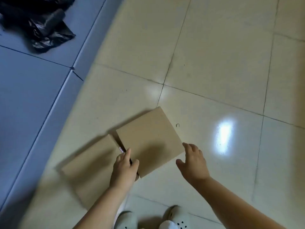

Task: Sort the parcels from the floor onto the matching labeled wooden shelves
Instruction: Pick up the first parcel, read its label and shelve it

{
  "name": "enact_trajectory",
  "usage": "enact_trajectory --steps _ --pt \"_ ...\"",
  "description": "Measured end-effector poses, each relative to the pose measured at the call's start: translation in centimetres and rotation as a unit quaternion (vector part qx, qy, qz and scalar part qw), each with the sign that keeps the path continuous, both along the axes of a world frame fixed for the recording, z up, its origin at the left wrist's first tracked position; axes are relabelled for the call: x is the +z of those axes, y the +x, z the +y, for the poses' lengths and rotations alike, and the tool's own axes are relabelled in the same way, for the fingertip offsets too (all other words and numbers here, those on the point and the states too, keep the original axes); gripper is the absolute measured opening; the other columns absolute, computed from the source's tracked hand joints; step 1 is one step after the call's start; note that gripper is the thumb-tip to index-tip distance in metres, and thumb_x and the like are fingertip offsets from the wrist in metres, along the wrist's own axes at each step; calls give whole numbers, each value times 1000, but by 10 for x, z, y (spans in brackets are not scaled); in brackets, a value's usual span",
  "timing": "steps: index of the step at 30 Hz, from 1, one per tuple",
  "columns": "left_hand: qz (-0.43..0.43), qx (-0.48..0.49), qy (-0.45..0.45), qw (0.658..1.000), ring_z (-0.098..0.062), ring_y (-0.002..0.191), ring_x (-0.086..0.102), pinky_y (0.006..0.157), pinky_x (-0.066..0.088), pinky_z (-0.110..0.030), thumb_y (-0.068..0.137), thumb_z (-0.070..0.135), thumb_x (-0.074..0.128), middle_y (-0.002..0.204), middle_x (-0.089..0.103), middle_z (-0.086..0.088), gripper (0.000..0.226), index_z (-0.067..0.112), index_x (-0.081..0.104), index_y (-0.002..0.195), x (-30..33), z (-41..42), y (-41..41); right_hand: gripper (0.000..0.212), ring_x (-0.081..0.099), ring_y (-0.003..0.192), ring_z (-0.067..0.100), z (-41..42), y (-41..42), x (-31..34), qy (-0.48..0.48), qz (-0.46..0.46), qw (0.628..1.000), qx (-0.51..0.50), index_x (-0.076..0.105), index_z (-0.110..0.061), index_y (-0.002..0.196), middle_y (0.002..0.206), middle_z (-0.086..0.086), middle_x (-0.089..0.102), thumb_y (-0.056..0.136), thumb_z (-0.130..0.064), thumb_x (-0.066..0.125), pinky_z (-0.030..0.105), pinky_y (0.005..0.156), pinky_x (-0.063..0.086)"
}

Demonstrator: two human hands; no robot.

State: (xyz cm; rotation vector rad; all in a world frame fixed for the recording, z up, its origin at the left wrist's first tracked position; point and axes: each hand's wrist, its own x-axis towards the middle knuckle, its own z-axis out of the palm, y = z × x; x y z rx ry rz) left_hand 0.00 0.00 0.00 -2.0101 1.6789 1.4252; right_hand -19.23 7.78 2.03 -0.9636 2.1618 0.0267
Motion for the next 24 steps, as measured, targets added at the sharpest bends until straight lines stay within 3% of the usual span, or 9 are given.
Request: enact_trajectory --steps 3,7,13,16,18,22,24 --pt "-7 2 -1 1000 -24 134 32 109 29 -37 90 26 47 144 38 -11 55 22 32 143 -43 0 2 59 38 126 29 -2 -7 -45 -8 -32 997 -70 34 -14 139 140 11 39 86 -24 57 38 103 34" --pt "-12 31 20 999 -25 136 29 111 26 -38 90 28 48 149 32 -9 60 20 27 145 -80 1 3 52 38 124 30 -9 -15 -89 -7 -25 998 -65 38 -12 135 139 11 41 86 -19 53 40 102 35" --pt "-1 117 31 993 -30 130 38 107 32 -37 87 23 53 147 36 -13 71 9 17 146 -107 -8 -6 73 33 132 29 -37 -26 -124 38 -90 992 -85 24 -13 143 146 8 33 79 -21 57 43 108 33" --pt "7 182 51 982 -31 128 40 106 34 -38 86 19 54 146 37 -14 74 5 13 145 -112 -15 -13 52 49 112 33 -46 -27 -131 31 -140 977 -159 45 -14 116 120 11 52 66 -27 56 50 93 46" --pt "23 233 75 969 -30 130 38 104 31 -34 87 14 52 148 33 -13 74 5 9 146 -111 -19 -18 45 53 101 32 -47 -27 -133 27 -169 965 -198 46 -14 101 107 11 55 60 -30 54 50 86 49" --pt "70 282 99 952 -26 133 36 108 28 -34 89 12 49 151 27 -7 75 16 2 148 -99 -26 -26 47 55 98 28 -45 -30 -121 20 -211 938 -273 51 -17 105 110 10 56 61 -33 57 42 81 51" --pt "94 292 107 946 -25 129 41 110 32 -41 83 18 53 150 29 -4 78 24 8 147 -89 -31 -31 51 54 100 28 -44 -34 -104 14 -218 929 -300 51 -18 112 113 10 54 65 -33 60 36 78 47"
